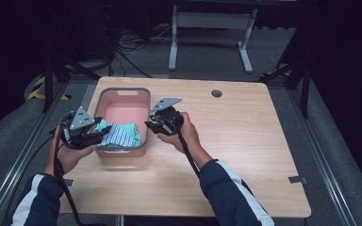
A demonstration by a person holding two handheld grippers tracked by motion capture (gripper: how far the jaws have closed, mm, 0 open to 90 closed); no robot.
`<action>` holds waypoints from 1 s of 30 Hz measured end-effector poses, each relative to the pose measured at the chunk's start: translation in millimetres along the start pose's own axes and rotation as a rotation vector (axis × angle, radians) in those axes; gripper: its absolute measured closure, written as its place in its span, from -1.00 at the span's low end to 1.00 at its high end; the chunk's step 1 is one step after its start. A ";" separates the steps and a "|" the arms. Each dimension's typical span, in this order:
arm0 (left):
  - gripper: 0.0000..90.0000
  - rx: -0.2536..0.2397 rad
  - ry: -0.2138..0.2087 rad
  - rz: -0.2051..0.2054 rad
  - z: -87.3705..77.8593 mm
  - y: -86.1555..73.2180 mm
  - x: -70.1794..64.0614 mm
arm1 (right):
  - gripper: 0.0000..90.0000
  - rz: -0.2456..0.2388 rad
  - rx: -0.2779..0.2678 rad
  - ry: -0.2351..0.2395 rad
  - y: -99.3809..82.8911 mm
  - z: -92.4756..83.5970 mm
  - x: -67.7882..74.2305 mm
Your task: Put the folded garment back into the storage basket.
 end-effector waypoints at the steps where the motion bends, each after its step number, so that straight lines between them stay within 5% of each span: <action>1: 0.16 -0.007 -0.011 0.000 0.2 2.8 -4.4 | 0.52 -0.004 0.004 -0.005 -1.5 -3.5 -0.4; 15: 0.05 -0.059 -0.080 0.049 3.8 22.0 -51.1 | 0.26 -0.087 0.035 -0.090 -24.4 -52.3 -14.1; 30: -0.06 -0.063 -0.140 0.085 12.8 25.5 -78.3 | 0.02 -0.125 0.075 -0.120 -49.1 -76.9 -20.7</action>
Point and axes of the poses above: each handheld gripper's, and its own axes: z roughly forward along the jaws, y roughly out of its top, x roughly to its left, the point moved 3 cm from there along z, roughly forward along the jaws, and after that the axes turned 1 degree about z, right-handed, at the moved point
